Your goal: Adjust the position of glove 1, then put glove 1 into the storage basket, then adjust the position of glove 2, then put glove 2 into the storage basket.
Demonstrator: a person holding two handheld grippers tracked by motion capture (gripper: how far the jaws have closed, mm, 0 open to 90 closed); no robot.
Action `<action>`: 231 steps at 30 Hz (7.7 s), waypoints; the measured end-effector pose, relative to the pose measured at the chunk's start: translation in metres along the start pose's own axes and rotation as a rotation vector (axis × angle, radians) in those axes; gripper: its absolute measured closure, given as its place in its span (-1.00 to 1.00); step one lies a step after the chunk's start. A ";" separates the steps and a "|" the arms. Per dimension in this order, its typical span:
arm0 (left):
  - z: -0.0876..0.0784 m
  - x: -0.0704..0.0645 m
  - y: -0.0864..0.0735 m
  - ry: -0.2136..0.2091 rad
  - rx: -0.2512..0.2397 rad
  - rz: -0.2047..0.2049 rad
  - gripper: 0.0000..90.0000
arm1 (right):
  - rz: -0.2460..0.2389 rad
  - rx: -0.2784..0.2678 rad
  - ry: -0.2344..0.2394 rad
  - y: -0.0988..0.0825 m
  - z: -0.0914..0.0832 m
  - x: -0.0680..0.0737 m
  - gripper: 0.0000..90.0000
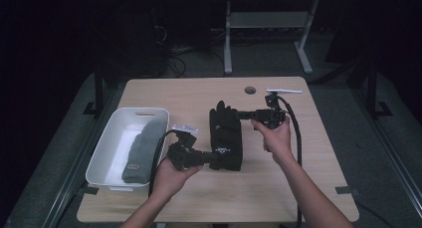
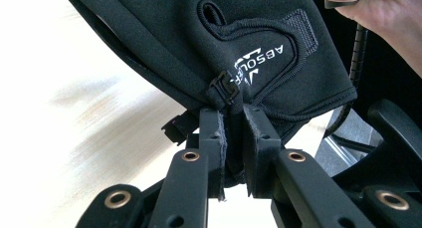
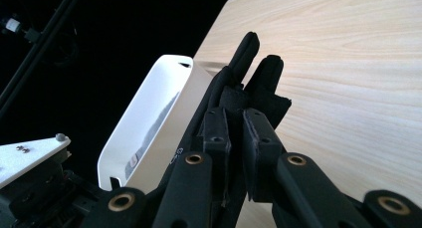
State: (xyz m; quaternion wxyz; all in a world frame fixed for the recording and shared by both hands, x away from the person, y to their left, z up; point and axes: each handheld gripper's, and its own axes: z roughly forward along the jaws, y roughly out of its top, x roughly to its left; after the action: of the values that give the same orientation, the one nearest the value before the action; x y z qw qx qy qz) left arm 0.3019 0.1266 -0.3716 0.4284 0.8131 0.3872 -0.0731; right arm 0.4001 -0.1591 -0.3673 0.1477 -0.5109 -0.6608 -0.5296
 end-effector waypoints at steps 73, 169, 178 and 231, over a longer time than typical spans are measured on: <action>-0.109 0.034 -0.025 0.100 -0.088 -0.037 0.80 | -0.078 0.066 0.099 0.027 0.098 0.079 0.82; -0.184 0.114 -0.099 0.218 -0.041 -0.228 0.81 | -0.115 0.205 0.070 -0.010 0.234 0.104 0.81; -0.178 0.115 -0.102 0.233 -0.005 -0.222 0.75 | -0.143 0.251 0.029 -0.012 0.238 0.098 0.74; -0.170 0.085 -0.046 0.139 -0.112 -0.156 0.03 | -0.089 0.130 0.114 0.017 0.158 0.074 0.21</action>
State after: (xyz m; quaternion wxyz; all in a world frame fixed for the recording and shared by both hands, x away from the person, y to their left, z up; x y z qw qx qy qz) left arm 0.2928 0.3184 -0.3332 0.4384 0.7583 0.4816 -0.0280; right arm 0.4366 0.0123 -0.3655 0.1943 -0.4392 -0.7064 -0.5199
